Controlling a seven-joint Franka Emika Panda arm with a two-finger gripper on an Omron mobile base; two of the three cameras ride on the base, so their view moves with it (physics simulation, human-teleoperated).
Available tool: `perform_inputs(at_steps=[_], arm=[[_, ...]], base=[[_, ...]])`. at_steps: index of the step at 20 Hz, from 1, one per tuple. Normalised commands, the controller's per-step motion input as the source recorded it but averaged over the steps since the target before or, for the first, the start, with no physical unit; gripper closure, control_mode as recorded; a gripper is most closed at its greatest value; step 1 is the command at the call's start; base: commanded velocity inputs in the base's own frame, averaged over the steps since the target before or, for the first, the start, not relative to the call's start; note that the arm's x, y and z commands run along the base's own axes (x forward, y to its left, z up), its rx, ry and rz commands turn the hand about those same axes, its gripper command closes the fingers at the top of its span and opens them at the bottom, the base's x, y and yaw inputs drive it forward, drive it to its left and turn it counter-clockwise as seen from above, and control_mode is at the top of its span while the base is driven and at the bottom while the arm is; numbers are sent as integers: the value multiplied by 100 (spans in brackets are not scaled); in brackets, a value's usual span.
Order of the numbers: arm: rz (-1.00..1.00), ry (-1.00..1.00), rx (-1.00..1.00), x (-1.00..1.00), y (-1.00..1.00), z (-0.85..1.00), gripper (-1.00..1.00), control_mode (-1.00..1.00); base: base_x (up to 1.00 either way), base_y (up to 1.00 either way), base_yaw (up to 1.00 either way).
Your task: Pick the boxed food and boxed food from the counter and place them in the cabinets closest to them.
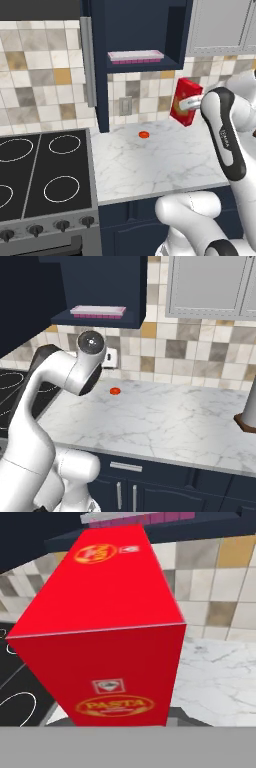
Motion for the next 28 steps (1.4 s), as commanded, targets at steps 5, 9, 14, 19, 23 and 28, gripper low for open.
perform_inputs(at_steps=[5,9,14,19,23,28], arm=[[-7,-5,-1,-14,14,56,100,-100],[-7,-5,-2,-13,18,53,100,-100],[-7,-5,-4,-4,23,48,100,-100],[-4,-1,-5,1,29,37,100,-100],[-1,0,-2,9,19,31,100,-100],[0,1,0,4,2,23,100,-100]], base=[[0,0,0],[0,0,0],[0,0,0],[0,0,0],[0,0,0],[0,0,0]])
